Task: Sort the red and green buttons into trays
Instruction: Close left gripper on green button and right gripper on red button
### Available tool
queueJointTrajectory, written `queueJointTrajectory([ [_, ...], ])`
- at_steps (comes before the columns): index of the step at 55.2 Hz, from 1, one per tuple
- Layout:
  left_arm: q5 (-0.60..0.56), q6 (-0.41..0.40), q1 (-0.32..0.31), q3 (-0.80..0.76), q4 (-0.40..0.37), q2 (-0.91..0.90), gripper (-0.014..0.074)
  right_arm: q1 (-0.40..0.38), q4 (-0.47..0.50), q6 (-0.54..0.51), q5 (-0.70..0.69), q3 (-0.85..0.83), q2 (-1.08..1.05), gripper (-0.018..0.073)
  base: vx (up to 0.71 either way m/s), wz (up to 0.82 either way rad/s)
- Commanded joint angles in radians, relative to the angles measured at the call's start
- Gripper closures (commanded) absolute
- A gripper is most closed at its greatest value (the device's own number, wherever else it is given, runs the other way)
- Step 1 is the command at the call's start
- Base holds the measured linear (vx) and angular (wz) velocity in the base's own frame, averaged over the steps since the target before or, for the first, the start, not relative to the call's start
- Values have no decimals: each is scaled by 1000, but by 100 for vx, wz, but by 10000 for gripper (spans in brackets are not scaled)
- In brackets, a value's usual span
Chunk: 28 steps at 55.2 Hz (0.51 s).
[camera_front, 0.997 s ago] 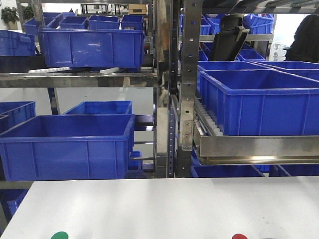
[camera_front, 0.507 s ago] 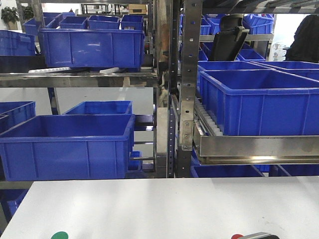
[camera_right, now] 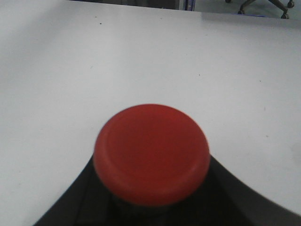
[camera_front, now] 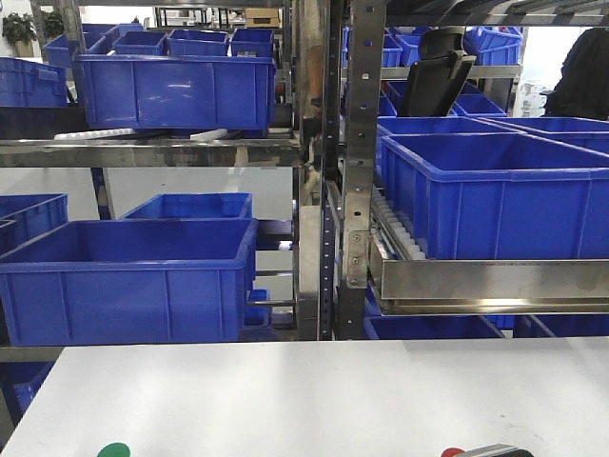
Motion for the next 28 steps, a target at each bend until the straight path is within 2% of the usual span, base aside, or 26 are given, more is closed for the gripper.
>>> queueJointTrajectory([
  [1, -368, -8, -2, 54, 52, 147, 44, -2, -7, -3, -184, -10, -41, 572, 0, 0],
  [7, -591, -8, -2, 83, 158, 323, 44, -2, -7, -3, -184, -10, -41, 572, 0, 0],
  [11, -671, -8, -2, 70, 214, 421, 44, -2, -7, -4, -184, -10, -41, 572, 0, 0],
  [23, -909, -39, -2, 42, 238, 636, 44, -2, -1, -4, -184, -10, -41, 572, 0, 0],
  [28, -967, -60, -2, 41, 237, 682, 44, -3, 0, -7, -184, -10, -41, 572, 0, 0],
])
